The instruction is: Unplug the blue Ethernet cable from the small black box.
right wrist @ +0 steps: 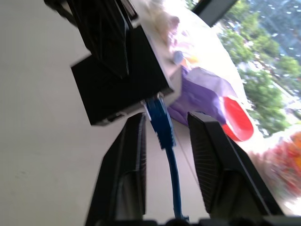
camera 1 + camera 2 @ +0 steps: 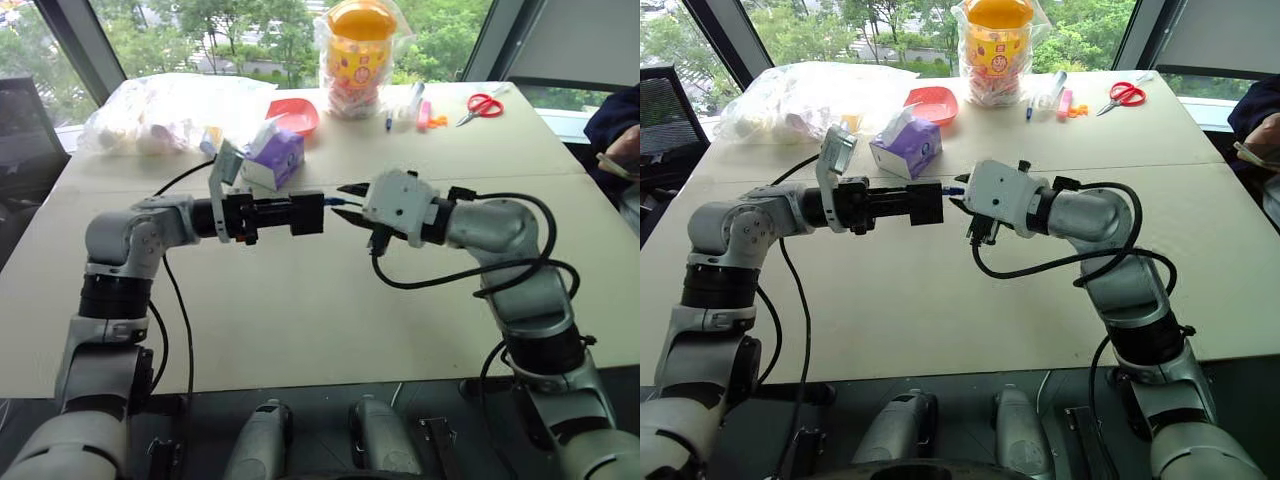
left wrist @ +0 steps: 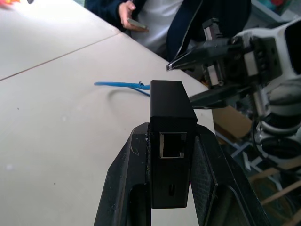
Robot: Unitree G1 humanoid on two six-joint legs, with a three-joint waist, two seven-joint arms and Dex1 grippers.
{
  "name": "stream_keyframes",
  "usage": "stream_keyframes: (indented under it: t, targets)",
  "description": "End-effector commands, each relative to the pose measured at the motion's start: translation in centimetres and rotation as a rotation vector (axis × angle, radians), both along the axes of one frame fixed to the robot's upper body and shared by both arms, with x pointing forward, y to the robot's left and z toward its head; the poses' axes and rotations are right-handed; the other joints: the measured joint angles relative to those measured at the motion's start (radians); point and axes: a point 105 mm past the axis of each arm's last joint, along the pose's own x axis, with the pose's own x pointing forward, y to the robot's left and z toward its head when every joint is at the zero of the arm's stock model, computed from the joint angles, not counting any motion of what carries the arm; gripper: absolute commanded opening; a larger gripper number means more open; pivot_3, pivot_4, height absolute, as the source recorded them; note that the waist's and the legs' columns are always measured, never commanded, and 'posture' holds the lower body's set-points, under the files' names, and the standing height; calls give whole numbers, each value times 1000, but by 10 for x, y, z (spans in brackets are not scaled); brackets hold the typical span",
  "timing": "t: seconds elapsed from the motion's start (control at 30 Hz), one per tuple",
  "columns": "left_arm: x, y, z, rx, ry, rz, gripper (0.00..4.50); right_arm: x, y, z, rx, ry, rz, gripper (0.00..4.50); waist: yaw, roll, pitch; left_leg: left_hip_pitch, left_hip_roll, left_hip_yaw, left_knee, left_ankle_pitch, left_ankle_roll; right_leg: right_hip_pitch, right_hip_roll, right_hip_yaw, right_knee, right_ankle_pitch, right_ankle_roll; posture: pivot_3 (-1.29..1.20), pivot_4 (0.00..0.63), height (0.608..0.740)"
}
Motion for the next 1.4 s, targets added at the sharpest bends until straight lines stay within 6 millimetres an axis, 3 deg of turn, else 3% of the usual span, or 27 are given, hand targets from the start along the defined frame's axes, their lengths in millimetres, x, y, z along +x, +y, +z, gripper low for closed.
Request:
stream_keyframes:
  t: [0.03, 0.1, 0.13, 0.2, 0.33, 0.57, 0.67, 0.8, 1.4]
  targets:
    - [-5, 5, 7, 20, -46, -37, 514, -12, -3, 19, 123, 152, 69, 3212, 0, 0, 0, 0, 0, 0, 0, 0, 0, 0, 0, 0, 0, 0, 0, 0, 150, 740]
    - [-5, 8, 11, 17, -47, -39, 514, -9, -5, 27, 265, 339, 83, 4302, 0, 0, 0, 0, 0, 0, 0, 0, 0, 0, 0, 0, 0, 0, 0, 0, 150, 740]
    - [-5, 9, 13, 12, -46, -39, 514, -8, -5, 31, 325, 418, 97, 4450, -2, 0, 0, 0, 0, 0, 0, 0, 0, 0, 0, 0, 0, 0, 0, 0, 150, 740]
    - [-5, 10, 17, 10, -53, -42, 514, 0, -7, 32, 389, 538, 61, 4450, -2, 0, 0, 0, 0, 0, 0, 0, 1, 0, -1, 0, 0, 0, 0, 0, 150, 740]
    - [-7, 10, 26, 0, -68, -53, 514, 10, -1, 14, 410, 716, 15, 4450, 1, 0, 0, 0, 0, 0, -1, 0, 1, 0, -1, 0, 0, 0, 0, 0, 150, 740]
    - [-11, 12, 28, 3, -68, -63, 514, 7, 9, 10, 413, 781, 54, 4450, -1, 0, 0, -2, -1, 1, -1, 0, 1, -3, -4, 0, 0, 0, 0, 0, 150, 740]
    - [-11, 13, 27, 5, -64, -59, 514, 7, 10, 11, 425, 791, 58, 3207, -2, 0, 0, -2, -1, 1, -1, 0, 1, -3, -3, 0, 0, 0, 0, 0, 150, 740]
    - [-12, 12, 26, 7, -60, -62, 514, 5, 11, 12, 413, 797, 71, 1168, -3, 0, 0, -2, -1, 1, -1, 0, 1, -3, -3, 0, 1, 0, 0, 0, 150, 740]
    - [-15, 11, 28, -1, -57, -65, 514, 1, 16, 12, 387, 810, 98, 1168, -4, 0, 0, -2, -1, 1, -1, 0, 1, -3, -3, 0, 1, 0, 0, 0, 150, 740]
